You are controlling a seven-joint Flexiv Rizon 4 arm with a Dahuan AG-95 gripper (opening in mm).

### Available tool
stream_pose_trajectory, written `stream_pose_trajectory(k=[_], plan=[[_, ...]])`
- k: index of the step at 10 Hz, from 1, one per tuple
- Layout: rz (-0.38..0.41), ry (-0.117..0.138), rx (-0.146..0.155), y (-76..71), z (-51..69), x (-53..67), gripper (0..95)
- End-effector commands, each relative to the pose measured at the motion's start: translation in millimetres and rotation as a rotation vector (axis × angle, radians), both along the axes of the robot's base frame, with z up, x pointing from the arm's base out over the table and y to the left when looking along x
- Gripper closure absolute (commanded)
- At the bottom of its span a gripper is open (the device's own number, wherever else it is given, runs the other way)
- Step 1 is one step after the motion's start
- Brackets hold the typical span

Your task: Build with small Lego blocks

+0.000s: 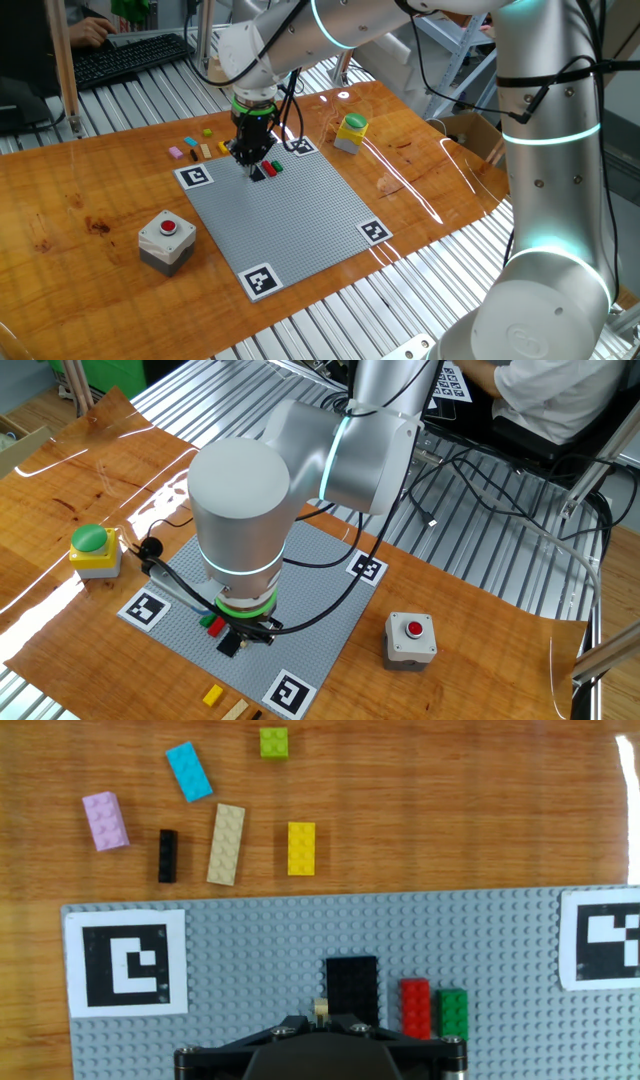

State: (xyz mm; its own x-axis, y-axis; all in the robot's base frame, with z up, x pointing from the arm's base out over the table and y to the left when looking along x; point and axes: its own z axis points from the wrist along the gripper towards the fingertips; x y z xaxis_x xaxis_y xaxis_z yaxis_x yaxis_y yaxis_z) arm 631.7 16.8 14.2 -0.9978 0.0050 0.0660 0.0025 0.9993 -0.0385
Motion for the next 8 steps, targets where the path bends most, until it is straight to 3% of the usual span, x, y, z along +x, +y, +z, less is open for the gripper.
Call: stream_pose_trajectory(k=[1,3,8], plan=[[-0.007,0.003,0.007,1.0,-1.3,0.6,95.0],[-0.011,0.011,0.008,2.9,4.9,2.1,95.0],[-0.009,0.014,0.008,3.0,4.9,2.5,95.0]])
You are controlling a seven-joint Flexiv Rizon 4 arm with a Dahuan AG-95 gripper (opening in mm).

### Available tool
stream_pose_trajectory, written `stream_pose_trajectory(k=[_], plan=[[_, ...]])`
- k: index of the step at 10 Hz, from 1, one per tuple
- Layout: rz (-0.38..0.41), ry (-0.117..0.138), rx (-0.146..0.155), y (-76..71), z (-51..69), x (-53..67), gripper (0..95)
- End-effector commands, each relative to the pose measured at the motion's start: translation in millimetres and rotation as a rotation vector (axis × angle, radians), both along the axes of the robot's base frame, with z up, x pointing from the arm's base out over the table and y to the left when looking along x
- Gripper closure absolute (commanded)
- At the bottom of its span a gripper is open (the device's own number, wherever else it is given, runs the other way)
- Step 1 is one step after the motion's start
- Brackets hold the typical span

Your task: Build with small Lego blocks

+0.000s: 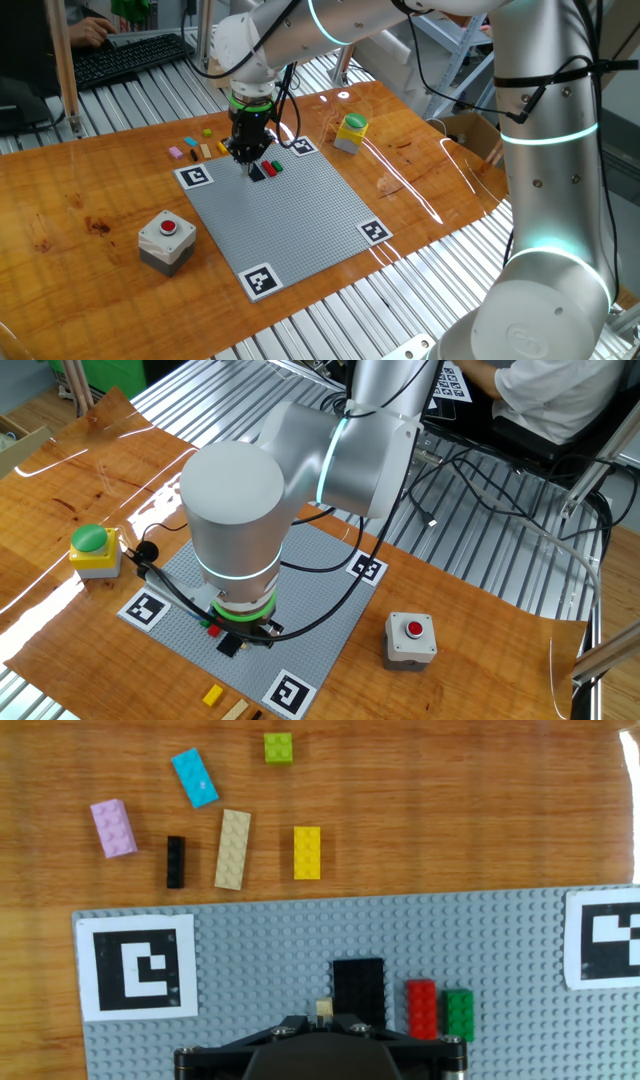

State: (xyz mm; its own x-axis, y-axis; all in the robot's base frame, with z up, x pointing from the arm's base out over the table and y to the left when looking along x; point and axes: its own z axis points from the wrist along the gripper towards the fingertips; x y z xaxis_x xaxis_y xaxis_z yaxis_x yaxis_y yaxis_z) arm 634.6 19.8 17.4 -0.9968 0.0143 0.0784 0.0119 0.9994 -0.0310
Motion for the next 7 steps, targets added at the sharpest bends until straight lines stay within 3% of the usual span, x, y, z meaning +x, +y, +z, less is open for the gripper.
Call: stream_pose_trajectory(k=[1,7], plan=[[0.001,0.002,0.0,0.0,2.2,-0.4,95.0],[0.001,-0.003,-0.003,-0.9,3.0,0.4,95.0]])
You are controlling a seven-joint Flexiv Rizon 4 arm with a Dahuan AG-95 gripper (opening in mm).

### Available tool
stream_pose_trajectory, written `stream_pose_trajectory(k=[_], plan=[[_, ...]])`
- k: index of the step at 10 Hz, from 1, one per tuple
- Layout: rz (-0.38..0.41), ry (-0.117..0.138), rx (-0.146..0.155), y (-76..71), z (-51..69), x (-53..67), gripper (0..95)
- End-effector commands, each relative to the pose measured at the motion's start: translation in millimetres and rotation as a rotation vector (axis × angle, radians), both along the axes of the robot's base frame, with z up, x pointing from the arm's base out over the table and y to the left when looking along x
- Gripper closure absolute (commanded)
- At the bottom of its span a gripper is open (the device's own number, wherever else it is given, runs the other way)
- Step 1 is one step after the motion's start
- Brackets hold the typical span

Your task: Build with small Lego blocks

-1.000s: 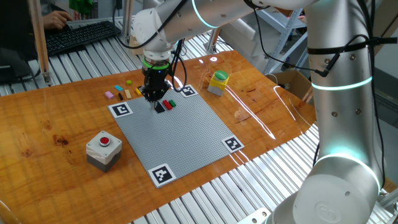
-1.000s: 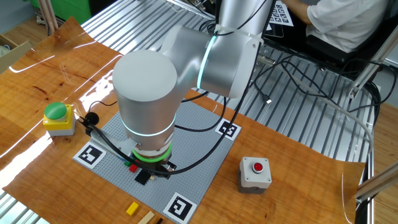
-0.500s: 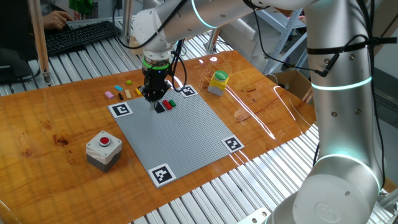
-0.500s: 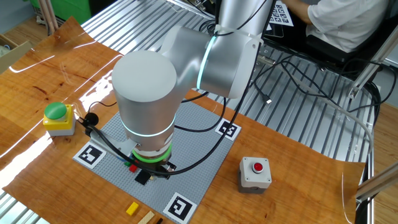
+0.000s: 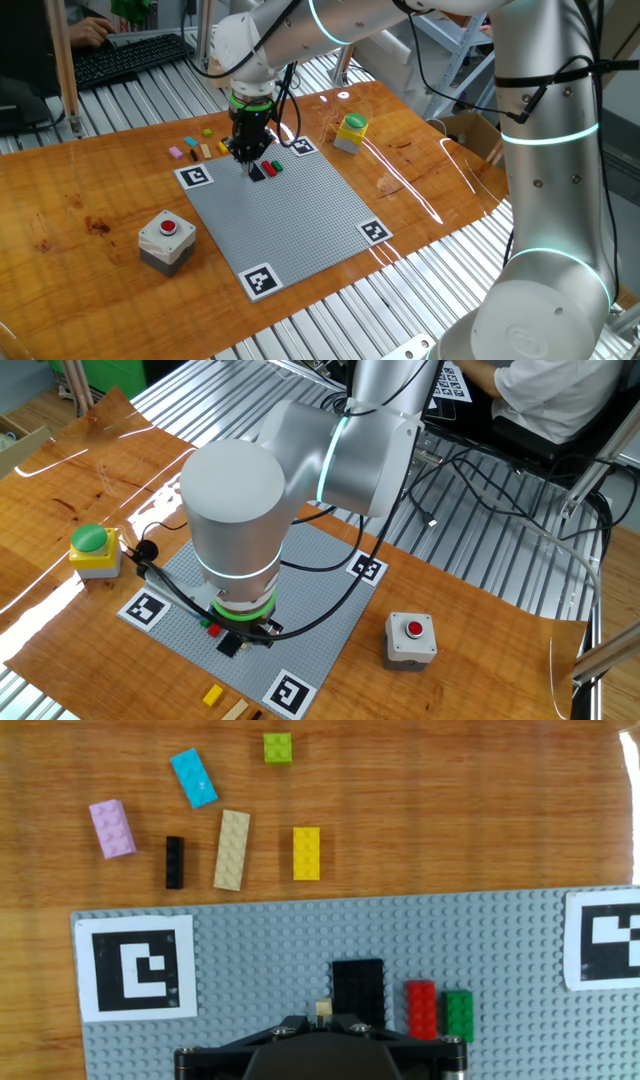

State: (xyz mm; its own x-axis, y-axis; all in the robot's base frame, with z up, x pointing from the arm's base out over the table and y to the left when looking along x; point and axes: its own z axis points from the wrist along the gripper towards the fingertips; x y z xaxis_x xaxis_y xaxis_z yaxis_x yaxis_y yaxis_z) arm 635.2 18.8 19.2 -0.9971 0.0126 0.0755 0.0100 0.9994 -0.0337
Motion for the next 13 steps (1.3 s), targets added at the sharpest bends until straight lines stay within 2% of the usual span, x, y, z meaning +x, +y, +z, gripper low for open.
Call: stream_pose_trajectory(k=[1,2,3,4,5,7,8,9,10,13], plan=[[-0.002,-0.001,0.0,0.3,1.6,0.4,95.0],[0.0,-0.001,0.0,0.3,1.2,1.4,95.0],[0.013,-0.001,0.004,-1.7,-5.1,3.4,95.0],[0.016,-0.028,0.006,-3.4,-20.4,4.6,95.0],[0.014,-0.033,0.008,-4.0,-26.9,4.3,95.0],[0.003,0.002,0.014,0.3,-12.0,2.3,95.0],[0.002,0.007,0.013,0.8,-8.3,1.8,95.0],[0.002,0.012,0.003,1.4,2.9,3.9,95.0],[0.006,0.033,0.001,1.5,11.6,5.8,95.0],[0.007,0.029,0.0,1.5,11.6,6.1,95.0]])
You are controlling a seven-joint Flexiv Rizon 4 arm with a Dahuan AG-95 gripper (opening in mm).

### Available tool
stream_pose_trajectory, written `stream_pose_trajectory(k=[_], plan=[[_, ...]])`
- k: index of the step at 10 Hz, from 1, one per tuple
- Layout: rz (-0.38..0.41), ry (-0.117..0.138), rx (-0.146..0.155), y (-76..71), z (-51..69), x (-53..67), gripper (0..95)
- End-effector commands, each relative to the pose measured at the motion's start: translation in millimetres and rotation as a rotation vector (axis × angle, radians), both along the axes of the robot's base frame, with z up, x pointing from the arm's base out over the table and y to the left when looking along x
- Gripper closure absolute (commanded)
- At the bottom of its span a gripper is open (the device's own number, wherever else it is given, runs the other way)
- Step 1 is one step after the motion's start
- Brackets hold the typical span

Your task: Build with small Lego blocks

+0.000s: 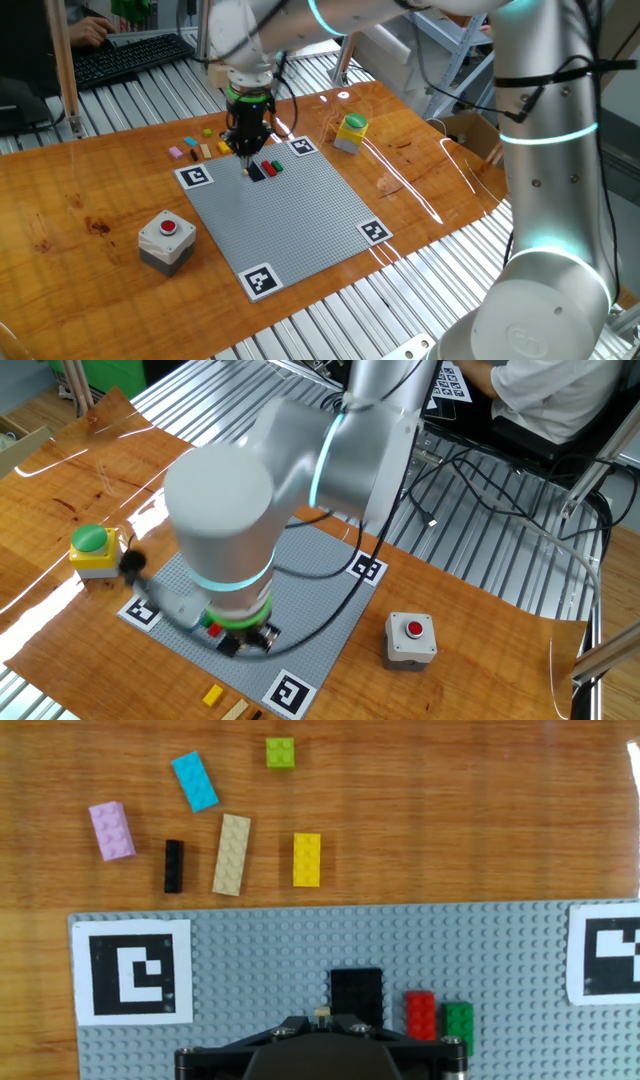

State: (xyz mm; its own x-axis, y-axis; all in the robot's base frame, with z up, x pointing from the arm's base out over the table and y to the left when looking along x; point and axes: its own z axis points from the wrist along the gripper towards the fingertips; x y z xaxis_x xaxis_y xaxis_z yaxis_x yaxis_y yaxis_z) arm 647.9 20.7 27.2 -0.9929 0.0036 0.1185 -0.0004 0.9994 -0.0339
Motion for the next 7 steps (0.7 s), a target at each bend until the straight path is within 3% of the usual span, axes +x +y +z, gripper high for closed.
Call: stream_pose_trajectory(k=[1,4,5,6,7], plan=[[0.001,-0.018,0.0,-0.6,1.8,-6.3,95.0],[0.013,-0.055,0.0,-4.1,-26.2,-4.7,95.0],[0.013,-0.046,-0.002,-4.7,-26.3,-6.5,95.0],[0.011,-0.022,-0.002,-4.3,-16.4,-7.8,95.0],[0.008,-0.015,-0.004,-4.1,-9.6,-8.4,95.0]])
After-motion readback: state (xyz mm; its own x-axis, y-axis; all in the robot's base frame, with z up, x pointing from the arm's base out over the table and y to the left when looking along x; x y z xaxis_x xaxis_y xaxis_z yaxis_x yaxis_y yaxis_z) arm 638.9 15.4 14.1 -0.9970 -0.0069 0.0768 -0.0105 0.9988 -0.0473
